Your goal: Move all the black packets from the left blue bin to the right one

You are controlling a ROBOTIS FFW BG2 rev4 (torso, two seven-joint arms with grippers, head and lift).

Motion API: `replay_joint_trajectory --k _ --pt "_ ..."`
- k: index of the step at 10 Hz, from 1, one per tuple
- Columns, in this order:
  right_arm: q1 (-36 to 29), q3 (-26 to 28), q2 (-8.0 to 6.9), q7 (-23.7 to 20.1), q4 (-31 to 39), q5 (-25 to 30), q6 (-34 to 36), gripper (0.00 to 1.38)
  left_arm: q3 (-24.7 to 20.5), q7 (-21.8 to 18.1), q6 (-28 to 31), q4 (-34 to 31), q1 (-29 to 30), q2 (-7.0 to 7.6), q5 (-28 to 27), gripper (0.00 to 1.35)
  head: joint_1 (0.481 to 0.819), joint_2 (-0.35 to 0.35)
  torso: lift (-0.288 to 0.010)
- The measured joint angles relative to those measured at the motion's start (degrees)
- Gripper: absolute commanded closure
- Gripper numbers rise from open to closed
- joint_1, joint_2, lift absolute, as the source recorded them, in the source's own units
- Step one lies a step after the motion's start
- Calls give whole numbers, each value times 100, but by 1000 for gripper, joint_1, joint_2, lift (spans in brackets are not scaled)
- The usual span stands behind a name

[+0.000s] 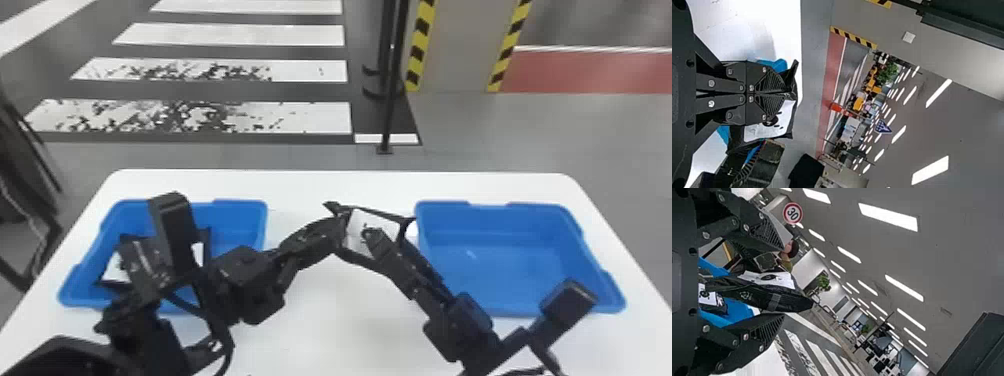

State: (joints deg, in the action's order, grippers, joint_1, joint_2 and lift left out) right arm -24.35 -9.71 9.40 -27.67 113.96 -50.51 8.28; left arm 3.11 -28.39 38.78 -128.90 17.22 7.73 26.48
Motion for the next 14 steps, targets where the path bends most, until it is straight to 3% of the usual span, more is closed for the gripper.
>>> replay_joint_trajectory --k 1,3,4,5,6,9,11,13,14 --pt "2 0 0 8 -44 -65 -42 1283 -12 0 -10 2 6 0 9 1200 695 -17 -140" --pt "-7 -6 -6 -1 -78 -106 -64 1283 -25 15 -43 2 8 -8 56 1190 695 -17 -140" --pt "-10 -9 -8 -1 -81 -113 -67 1283 -20 33 -43 23 16 -12 122 868 695 -19 -140" --pt "-11 -10 -9 -1 -81 -135 -77 1283 -20 93 -68 69 47 -25 250 334 695 -20 -140" --pt "9 -7 -7 11 -114 -183 -112 1283 -95 116 -160 94 125 -47 280 55 695 -18 -140" --pt "386 314 105 117 -594 -169 -294 1283 -664 114 -459 43 484 -132 229 185 695 2 -140" --pt "849 929 147 265 -1484 376 -624 1283 -1022 114 -589 -19 575 -179 97 185 695 -51 -140" --pt "1342 1788 149 360 -2448 1359 -672 1277 -1240 114 -652 -58 644 -185 63 186 695 -144 -140" --pt "1507 2129 149 392 -2760 1758 -673 1058 -1300 115 -659 -65 675 -185 62 186 695 -169 -140"
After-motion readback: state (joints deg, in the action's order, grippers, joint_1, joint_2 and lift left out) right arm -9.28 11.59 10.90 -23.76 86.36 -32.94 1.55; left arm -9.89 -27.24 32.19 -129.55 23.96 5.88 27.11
